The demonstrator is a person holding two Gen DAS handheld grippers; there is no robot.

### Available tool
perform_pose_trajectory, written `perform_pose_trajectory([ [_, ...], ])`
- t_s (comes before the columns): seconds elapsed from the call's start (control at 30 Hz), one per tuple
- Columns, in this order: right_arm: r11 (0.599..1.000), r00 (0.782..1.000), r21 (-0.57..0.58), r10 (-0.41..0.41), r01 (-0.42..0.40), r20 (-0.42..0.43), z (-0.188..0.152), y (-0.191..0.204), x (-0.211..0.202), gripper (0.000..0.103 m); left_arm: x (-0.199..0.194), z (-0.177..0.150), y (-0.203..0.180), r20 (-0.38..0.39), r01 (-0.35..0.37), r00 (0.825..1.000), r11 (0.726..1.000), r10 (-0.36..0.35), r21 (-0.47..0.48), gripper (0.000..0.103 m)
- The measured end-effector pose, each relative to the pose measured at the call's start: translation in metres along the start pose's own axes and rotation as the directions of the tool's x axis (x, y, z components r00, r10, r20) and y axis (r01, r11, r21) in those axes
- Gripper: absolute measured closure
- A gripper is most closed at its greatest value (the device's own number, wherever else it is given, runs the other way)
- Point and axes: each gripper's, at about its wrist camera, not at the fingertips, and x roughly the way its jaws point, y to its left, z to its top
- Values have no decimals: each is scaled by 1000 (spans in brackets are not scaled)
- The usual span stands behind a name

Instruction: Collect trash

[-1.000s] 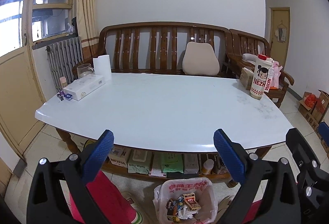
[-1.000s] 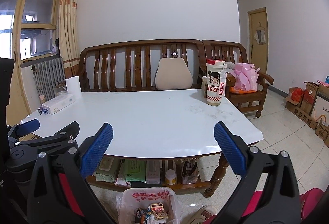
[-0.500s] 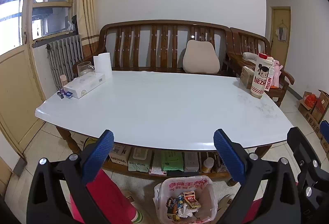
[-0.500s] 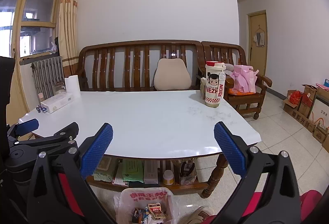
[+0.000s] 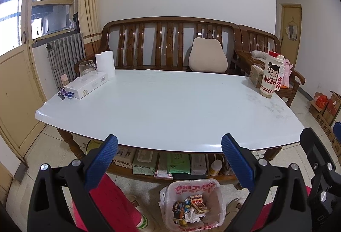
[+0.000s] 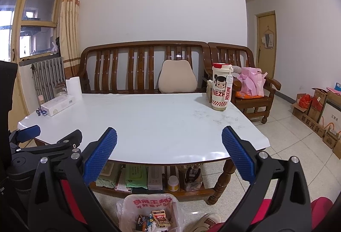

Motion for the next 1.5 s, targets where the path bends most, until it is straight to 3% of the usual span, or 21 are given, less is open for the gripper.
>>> perform_pose_trajectory([
  [1.5,1000,1000,-4,9,-9,-5,-1,3,3,7,2,-2,7,1,-6,1000,1000,6,14,8],
])
